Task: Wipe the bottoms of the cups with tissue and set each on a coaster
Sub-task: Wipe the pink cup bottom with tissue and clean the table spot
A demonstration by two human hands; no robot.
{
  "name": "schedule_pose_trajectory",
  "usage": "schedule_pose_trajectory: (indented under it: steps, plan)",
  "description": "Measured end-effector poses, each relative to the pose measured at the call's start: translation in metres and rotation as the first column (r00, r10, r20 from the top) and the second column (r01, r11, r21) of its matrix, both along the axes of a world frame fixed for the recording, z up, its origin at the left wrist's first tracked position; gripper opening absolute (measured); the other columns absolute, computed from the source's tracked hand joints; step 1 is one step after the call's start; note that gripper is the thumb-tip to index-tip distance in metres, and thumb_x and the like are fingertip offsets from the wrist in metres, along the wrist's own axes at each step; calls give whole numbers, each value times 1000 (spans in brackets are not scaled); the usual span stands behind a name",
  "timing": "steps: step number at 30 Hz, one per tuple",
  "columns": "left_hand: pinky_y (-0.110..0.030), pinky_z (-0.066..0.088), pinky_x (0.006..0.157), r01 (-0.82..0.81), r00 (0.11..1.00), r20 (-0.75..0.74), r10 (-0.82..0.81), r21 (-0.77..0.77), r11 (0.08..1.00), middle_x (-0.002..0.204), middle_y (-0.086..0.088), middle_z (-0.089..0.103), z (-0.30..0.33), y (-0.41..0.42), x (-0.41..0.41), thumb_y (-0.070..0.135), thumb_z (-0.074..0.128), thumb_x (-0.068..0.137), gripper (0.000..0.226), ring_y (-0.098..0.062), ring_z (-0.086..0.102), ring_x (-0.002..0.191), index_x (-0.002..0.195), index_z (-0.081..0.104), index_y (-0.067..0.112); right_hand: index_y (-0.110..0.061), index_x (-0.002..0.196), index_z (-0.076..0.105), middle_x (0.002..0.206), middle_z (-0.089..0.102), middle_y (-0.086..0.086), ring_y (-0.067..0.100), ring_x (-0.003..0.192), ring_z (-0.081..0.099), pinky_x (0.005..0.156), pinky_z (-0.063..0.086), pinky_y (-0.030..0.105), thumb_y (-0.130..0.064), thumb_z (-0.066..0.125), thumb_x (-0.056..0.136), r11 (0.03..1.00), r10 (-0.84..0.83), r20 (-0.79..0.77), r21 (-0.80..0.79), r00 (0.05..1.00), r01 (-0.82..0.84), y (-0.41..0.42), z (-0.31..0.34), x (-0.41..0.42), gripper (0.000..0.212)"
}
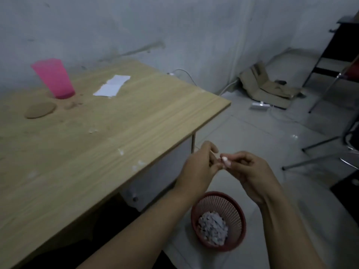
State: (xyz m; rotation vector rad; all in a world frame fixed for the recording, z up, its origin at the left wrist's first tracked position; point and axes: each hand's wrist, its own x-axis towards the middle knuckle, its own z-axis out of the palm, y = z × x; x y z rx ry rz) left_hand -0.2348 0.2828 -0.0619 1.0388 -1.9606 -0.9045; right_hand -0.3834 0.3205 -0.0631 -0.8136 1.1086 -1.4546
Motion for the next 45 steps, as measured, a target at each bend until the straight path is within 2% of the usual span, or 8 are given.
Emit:
schedule_pose_trajectory:
  steps: [5, 9, 15, 20, 28, 33, 40, 45]
  plan:
    - [-23, 49, 70, 114, 971, 170, -170, 299, 947, 92, 6, 62, -91, 23, -23, 18, 63, 86, 27, -11, 62, 87, 106, 47, 28, -6, 66, 71, 79, 73, 21, 33, 77, 70, 61, 56, 27, 5, 74, 66, 930, -177, -60, 317, 982, 187, 29, -94, -15, 11]
    - [-26, 45, 88, 155, 872, 345, -349, 481, 863, 123, -3, 58, -136, 29, -20, 12, 59, 84, 42, -19, 56, 111, 125, 48, 17, -7, 69, 71, 86, 71, 24, 36, 86, 68, 82, 56, 41, 10, 66, 74, 802, -228, -242, 503, 943, 323, 37, -158, -10, 18]
    - [-33, 43, 101, 129, 798, 408, -442, 602, 788, 133, -8, 55, -164, 32, -17, 16, 58, 90, 49, -24, 52, 120, 137, 44, 15, -11, 126, 57, 129, 58, 13, 29, 118, 54, 99, 43, 34, 5, 44, 84, 744, 160, -525, 620, 836, 248, 36, -201, -8, 47]
    - [-28, 44, 93, 116, 793, 435, -426, 579, 807, 128, -7, 59, -165, 26, -14, 15, 58, 89, 43, -24, 55, 116, 131, 50, 15, -9, 136, 46, 141, 47, 14, 32, 123, 50, 99, 42, 36, 1, 45, 86, 699, 322, -529, 692, 785, 180, 27, -205, -14, 50]
    - [-39, 42, 102, 89, 796, 504, -334, 449, 889, 140, -7, 48, -137, 19, -8, 18, 59, 87, 57, -24, 48, 125, 140, 38, 17, -9, 130, 52, 131, 56, 14, 23, 120, 53, 90, 37, 23, -10, 59, 86, 829, 322, -635, 547, 702, 114, 9, -157, -7, 44]
    - [-39, 43, 102, 107, 853, 473, -220, 253, 961, 140, -2, 49, -95, 22, -2, 15, 57, 88, 55, -20, 48, 125, 140, 39, 21, -14, 127, 55, 123, 62, 11, 18, 106, 59, 91, 44, 27, -14, 60, 87, 932, 181, -708, 345, 682, 111, -4, -89, 3, 41]
    - [-23, 43, 92, 4, 979, 203, 17, -100, 995, 131, 1, 54, 9, 24, 34, 24, 58, 89, 47, -9, 50, 117, 135, 45, 22, -19, 116, 63, 105, 69, 0, 9, 97, 62, 79, 43, 16, -16, 60, 86, 996, -94, -764, -71, 638, 61, -26, 36, 34, 30]
    - [-22, 49, 83, -185, 981, 15, 195, -255, 949, 121, 3, 62, 79, 2, 100, 17, 63, 83, 38, -7, 59, 101, 121, 58, 19, -16, 111, 65, 100, 71, 4, 13, 96, 65, 87, 49, 27, -12, 62, 85, 974, -102, -748, -209, 655, -88, -55, 102, 82, 27]
